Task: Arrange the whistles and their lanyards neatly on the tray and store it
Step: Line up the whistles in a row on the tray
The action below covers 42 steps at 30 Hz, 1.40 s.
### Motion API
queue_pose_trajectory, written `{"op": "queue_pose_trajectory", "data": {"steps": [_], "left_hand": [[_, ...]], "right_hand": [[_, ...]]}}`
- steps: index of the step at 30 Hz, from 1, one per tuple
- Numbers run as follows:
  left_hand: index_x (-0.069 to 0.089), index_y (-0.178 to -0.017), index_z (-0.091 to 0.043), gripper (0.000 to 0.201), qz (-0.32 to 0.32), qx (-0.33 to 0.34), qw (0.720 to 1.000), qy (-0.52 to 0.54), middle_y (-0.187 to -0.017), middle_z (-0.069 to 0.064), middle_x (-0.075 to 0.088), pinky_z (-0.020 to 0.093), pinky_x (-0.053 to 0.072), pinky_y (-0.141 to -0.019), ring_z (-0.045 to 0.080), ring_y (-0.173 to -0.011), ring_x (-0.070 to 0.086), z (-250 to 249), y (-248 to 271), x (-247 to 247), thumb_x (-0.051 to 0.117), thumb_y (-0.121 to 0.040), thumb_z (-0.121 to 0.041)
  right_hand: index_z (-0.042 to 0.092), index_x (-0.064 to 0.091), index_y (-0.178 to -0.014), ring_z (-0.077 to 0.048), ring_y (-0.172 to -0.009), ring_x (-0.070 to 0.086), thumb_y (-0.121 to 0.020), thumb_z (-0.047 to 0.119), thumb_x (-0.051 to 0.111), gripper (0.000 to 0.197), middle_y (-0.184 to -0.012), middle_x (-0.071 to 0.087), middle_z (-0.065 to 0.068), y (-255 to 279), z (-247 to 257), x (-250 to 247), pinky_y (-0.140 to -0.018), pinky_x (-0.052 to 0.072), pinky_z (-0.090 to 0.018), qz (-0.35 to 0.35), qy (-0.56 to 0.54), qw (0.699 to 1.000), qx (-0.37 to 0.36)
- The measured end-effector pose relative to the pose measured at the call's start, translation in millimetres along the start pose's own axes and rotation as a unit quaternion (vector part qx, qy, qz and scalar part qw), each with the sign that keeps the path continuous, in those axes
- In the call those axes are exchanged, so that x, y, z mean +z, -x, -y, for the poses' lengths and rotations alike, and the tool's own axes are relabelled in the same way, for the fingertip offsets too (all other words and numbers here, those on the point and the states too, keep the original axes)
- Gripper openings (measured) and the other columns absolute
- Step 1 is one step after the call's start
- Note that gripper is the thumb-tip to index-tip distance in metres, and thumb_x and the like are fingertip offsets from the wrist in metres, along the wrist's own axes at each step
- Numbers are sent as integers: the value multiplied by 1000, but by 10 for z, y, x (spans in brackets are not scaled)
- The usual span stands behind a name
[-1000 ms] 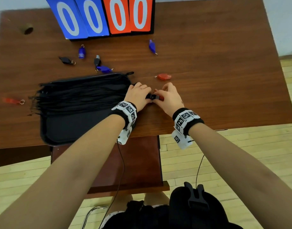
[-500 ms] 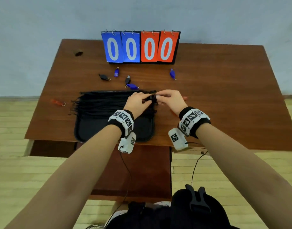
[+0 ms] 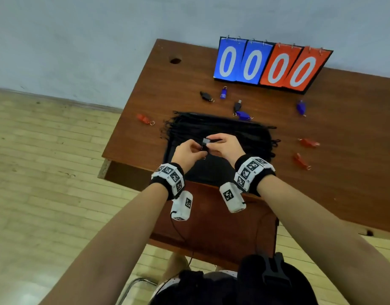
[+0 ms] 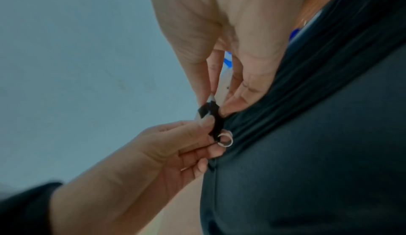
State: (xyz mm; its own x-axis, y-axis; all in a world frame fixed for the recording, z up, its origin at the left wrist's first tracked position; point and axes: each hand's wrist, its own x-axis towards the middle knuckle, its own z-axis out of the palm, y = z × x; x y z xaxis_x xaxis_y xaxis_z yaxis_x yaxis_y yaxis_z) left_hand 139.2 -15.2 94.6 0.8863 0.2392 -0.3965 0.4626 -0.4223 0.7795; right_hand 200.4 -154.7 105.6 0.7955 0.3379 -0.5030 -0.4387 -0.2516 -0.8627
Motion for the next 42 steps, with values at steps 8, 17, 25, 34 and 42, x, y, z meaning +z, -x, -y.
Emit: {"op": "queue_pose_trajectory", "data": {"steps": [8, 17, 25, 34, 42], "left_hand": [[69, -102, -8, 25, 36, -37, 998, -27, -81, 5, 72, 30, 55, -76, 15, -77, 69, 641, -104, -430, 68, -85, -26], [72, -99, -10, 20, 76, -19, 994, -70, -77, 5, 72, 33, 59, -68, 11, -58, 68, 893, -330, -612, 61, -89, -24], [69, -109, -10, 23, 115, -3, 992, -50, -84, 2, 69, 14, 48, -51, 9, -57, 67, 822, -388, -642, 64, -89, -19], [72, -94, -16, 15, 81, 12, 985, -149, -76, -2, 68, 31, 57, -72, 8, -61, 66, 834, -382, -613, 62, -88, -25], [68, -107, -15, 21, 97, 40, 990, -89, -98, 1, 71, 23, 54, -73, 6, -67, 66, 756, -451, -565, 65, -86, -20]], "right_hand": [[7, 59, -124, -24, -74, 67, -83, -2, 65, 42, -80, 65, -9, -188, -388, 715, -83, 57, -38, -4, 57, 997, 44], [9, 59, -121, -13, -66, 66, -85, 6, 66, 36, -86, 66, -7, -364, -522, 1032, -61, 56, -17, -42, 91, 993, 56], [7, 57, -102, -21, -64, 66, -90, 12, 62, 14, -81, 66, -16, -343, -569, 964, -61, 57, -25, -71, 43, 996, 36], [11, 64, -97, -12, -64, 66, -86, 8, 66, 12, -85, 65, -8, -444, -548, 942, -65, 57, -19, -70, 87, 993, 46], [9, 58, -95, -22, -67, 68, -88, 12, 65, 10, -78, 65, -8, -408, -537, 915, -72, 59, -32, -57, 59, 995, 54]]}}
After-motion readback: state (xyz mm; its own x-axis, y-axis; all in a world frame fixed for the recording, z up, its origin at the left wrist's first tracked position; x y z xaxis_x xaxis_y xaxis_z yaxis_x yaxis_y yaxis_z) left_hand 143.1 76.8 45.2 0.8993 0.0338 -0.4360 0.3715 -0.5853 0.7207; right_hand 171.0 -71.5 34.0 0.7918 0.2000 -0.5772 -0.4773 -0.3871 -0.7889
